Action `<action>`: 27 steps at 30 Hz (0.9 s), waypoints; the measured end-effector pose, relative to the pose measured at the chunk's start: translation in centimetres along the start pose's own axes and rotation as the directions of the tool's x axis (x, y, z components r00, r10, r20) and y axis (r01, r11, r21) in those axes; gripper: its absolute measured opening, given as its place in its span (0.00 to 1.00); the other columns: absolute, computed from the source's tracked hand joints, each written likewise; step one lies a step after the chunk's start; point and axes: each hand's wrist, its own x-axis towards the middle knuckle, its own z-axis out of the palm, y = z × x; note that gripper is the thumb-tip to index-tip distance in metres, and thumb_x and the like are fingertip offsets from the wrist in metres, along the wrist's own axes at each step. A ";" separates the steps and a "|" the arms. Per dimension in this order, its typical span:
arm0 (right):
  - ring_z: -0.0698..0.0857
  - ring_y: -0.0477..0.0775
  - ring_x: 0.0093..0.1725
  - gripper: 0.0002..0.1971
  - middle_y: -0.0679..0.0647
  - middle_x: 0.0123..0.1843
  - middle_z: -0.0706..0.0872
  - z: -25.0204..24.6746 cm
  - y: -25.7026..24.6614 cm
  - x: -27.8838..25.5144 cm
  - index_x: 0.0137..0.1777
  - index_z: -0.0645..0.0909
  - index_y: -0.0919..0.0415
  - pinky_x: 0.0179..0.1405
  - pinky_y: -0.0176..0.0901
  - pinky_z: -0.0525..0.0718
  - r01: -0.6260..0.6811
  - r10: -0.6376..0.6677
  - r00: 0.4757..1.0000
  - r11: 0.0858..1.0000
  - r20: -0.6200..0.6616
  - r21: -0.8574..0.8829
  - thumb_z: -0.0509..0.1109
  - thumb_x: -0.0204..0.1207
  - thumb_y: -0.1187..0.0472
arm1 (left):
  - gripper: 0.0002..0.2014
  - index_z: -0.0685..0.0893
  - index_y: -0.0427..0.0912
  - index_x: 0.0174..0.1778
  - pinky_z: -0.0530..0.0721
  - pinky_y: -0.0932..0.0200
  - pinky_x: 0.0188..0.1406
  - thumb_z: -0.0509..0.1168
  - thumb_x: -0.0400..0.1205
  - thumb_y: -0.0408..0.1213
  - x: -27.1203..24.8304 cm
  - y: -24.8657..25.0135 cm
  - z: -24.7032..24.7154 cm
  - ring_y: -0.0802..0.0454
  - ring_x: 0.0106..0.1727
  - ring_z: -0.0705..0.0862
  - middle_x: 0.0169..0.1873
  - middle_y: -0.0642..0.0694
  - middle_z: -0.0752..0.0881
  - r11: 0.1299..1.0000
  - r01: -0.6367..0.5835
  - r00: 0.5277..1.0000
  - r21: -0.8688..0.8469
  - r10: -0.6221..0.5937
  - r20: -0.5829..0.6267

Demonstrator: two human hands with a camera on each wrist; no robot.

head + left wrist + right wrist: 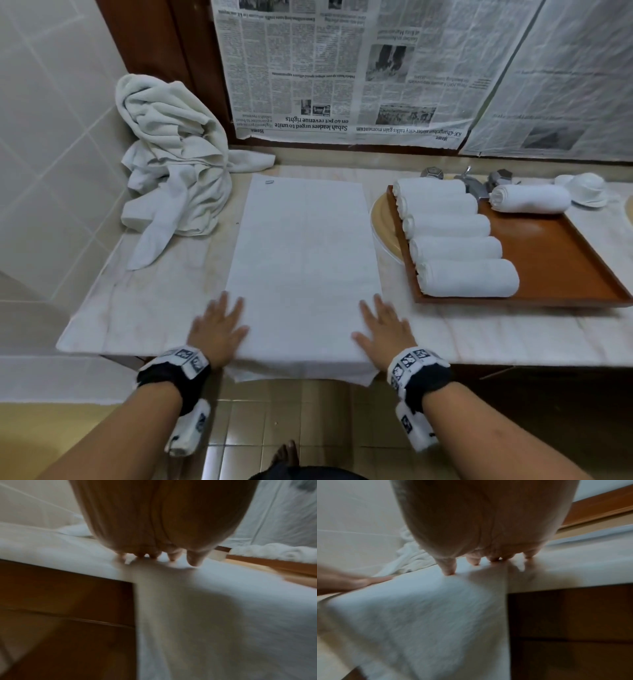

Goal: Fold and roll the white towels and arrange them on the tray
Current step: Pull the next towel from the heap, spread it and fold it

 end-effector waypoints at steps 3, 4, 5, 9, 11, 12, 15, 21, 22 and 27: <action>0.40 0.61 0.88 0.39 0.58 0.89 0.34 -1.5 1.2 0.8 0.88 0.38 0.50 0.86 0.63 0.48 -0.156 0.157 0.986 0.988 -0.054 0.020 0.52 0.86 0.38 | 0.34 0.41 0.51 0.87 0.51 0.37 0.83 0.48 0.89 0.56 0.9 -3.6 -1.7 0.41 0.87 0.42 0.86 0.44 0.35 0.989 0.132 0.990 -0.063 -0.135 -0.049; 0.41 0.61 0.88 0.39 0.59 0.89 0.35 -1.7 0.4 0.9 0.88 0.39 0.52 0.86 0.63 0.49 -0.150 0.153 0.985 0.988 -0.086 0.032 0.54 0.86 0.40 | 0.34 0.42 0.50 0.87 0.52 0.37 0.83 0.48 0.89 0.56 1.1 -3.4 -2.3 0.40 0.87 0.43 0.86 0.43 0.36 0.992 0.108 0.990 -0.068 -0.114 -0.081; 0.41 0.60 0.88 0.39 0.59 0.89 0.36 -1.8 -0.7 1.0 0.88 0.39 0.52 0.86 0.62 0.49 -0.123 0.127 0.985 0.991 -0.120 0.046 0.55 0.86 0.41 | 0.34 0.42 0.50 0.87 0.53 0.38 0.83 0.48 0.89 0.56 1.4 -2.6 -2.7 0.39 0.87 0.44 0.86 0.42 0.37 0.996 0.061 0.990 -0.062 -0.068 -0.121; 0.37 0.56 0.88 0.37 0.53 0.88 0.31 -0.4 -5.8 0.4 0.89 0.40 0.51 0.86 0.57 0.44 0.139 -0.136 0.986 0.990 -0.095 0.022 0.55 0.87 0.44 | 0.40 0.43 0.48 0.87 0.53 0.43 0.83 0.43 0.82 0.66 1.4 2.9 -2.6 0.38 0.87 0.43 0.85 0.41 0.35 0.959 -0.282 0.953 -0.033 0.276 -0.125; 0.36 0.53 0.87 0.36 0.49 0.87 0.29 0.6 -5.8 0.5 0.88 0.39 0.48 0.85 0.57 0.41 0.187 -0.189 0.980 0.982 -0.054 -0.036 0.52 0.87 0.41 | 0.49 0.41 0.54 0.86 0.48 0.42 0.83 0.31 0.71 0.76 1.6 4.0 -2.0 0.42 0.87 0.38 0.82 0.47 0.28 0.924 -0.378 0.926 0.051 0.378 0.005; 0.35 0.52 0.87 0.36 0.48 0.87 0.28 0.7 -5.1 0.7 0.88 0.37 0.47 0.85 0.58 0.41 0.141 -0.142 0.989 0.989 -0.046 -0.034 0.51 0.87 0.39 | 0.50 0.38 0.57 0.86 0.45 0.41 0.83 0.29 0.68 0.79 2.0 3.5 -1.8 0.43 0.86 0.36 0.80 0.49 0.26 0.934 -0.343 0.939 0.102 0.340 0.050; 0.37 0.55 0.88 0.38 0.52 0.87 0.29 -0.5 -2.2 1.1 0.88 0.34 0.51 0.85 0.61 0.44 -0.091 0.090 0.995 0.996 -0.040 -0.017 0.48 0.87 0.37 | 0.45 0.33 0.56 0.85 0.43 0.37 0.82 0.42 0.79 0.75 3.5 0.1 -2.2 0.40 0.86 0.35 0.83 0.45 0.27 0.998 0.048 0.998 0.045 -0.046 -0.040; 0.35 0.56 0.87 0.38 0.55 0.87 0.28 -3.3 -5.3 2.7 0.88 0.37 0.55 0.86 0.56 0.43 0.102 -0.103 0.990 0.995 -0.100 -0.010 0.55 0.88 0.44 | 0.44 0.30 0.51 0.84 0.43 0.38 0.82 0.48 0.83 0.67 5.3 2.2 -5.2 0.38 0.86 0.35 0.82 0.41 0.26 0.999 -0.036 0.980 0.029 0.041 -0.195; 0.35 0.55 0.87 0.38 0.54 0.87 0.29 -3.2 -6.5 3.1 0.89 0.39 0.54 0.85 0.54 0.43 0.179 -0.178 0.982 0.984 -0.067 0.012 0.55 0.88 0.44 | 0.43 0.31 0.53 0.84 0.44 0.39 0.82 0.46 0.82 0.68 5.2 3.6 -5.1 0.39 0.86 0.35 0.82 0.43 0.25 0.986 -0.158 0.976 0.058 0.165 -0.141; 0.35 0.56 0.87 0.39 0.52 0.87 0.28 -4.6 -4.3 7.7 0.88 0.37 0.53 0.85 0.58 0.43 0.100 -0.101 0.993 0.995 0.066 0.012 0.54 0.87 0.41 | 0.45 0.31 0.63 0.83 0.40 0.41 0.82 0.33 0.72 0.79 7.3 3.5 -4.8 0.48 0.83 0.28 0.79 0.52 0.22 0.935 -0.319 0.942 0.157 0.293 0.166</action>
